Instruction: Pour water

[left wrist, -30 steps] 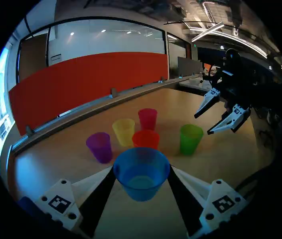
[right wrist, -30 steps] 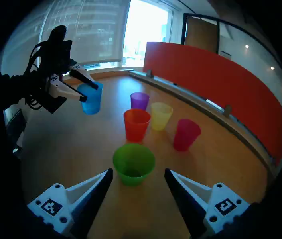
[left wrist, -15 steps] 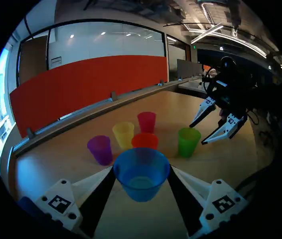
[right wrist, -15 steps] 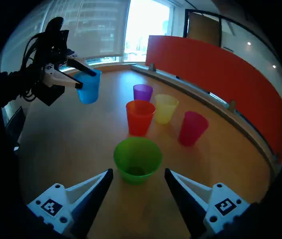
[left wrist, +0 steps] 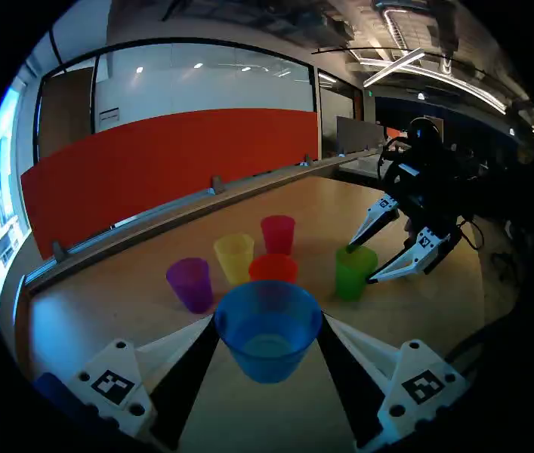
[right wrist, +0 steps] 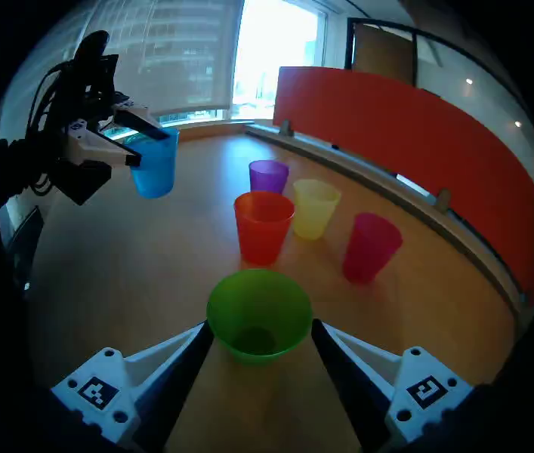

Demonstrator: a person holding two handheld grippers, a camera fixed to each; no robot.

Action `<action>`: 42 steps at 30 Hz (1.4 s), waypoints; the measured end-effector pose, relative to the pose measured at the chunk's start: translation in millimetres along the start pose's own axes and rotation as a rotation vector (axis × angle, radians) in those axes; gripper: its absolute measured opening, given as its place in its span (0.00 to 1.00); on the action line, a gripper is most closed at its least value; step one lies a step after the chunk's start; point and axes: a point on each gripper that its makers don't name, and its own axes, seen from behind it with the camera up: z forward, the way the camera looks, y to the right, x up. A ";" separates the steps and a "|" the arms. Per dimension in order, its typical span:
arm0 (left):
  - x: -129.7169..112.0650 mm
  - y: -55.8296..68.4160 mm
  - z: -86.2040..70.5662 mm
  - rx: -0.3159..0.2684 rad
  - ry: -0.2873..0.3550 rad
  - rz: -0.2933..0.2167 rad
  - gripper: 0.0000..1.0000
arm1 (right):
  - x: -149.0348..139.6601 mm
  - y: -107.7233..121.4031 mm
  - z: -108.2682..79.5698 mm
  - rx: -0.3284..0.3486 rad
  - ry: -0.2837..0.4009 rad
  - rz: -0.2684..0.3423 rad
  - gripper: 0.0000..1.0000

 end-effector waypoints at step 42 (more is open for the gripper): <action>7.1 -1.7 -9.5 0.014 0.055 -0.054 0.87 | 37.6 -4.1 -8.5 -0.020 0.137 0.001 0.91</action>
